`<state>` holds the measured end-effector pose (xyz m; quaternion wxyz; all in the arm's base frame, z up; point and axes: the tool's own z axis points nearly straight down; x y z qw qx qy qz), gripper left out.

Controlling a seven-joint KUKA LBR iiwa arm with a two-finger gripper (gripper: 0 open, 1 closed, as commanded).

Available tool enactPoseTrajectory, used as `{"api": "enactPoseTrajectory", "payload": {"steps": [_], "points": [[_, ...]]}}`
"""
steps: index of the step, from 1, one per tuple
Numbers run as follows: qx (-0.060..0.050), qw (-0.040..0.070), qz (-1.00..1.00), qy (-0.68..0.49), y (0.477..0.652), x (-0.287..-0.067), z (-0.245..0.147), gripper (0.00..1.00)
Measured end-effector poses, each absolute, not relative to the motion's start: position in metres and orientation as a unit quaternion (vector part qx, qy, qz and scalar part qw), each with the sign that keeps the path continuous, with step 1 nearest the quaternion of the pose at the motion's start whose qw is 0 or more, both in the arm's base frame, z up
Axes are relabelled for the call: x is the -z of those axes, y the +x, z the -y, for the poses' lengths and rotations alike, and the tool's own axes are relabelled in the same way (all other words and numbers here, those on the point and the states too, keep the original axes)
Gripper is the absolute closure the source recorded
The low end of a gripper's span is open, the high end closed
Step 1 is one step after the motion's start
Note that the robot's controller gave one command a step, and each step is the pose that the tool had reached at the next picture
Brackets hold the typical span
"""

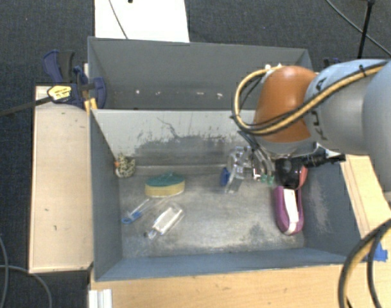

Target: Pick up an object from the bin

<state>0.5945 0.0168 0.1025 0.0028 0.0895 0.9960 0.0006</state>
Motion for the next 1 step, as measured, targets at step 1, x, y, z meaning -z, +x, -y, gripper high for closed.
{"api": "enactPoseTrajectory", "payload": {"steps": [1], "points": [[-0.001,0.006,-0.996,0.088,0.5973,-0.1807,-0.0167,1.00]]}}
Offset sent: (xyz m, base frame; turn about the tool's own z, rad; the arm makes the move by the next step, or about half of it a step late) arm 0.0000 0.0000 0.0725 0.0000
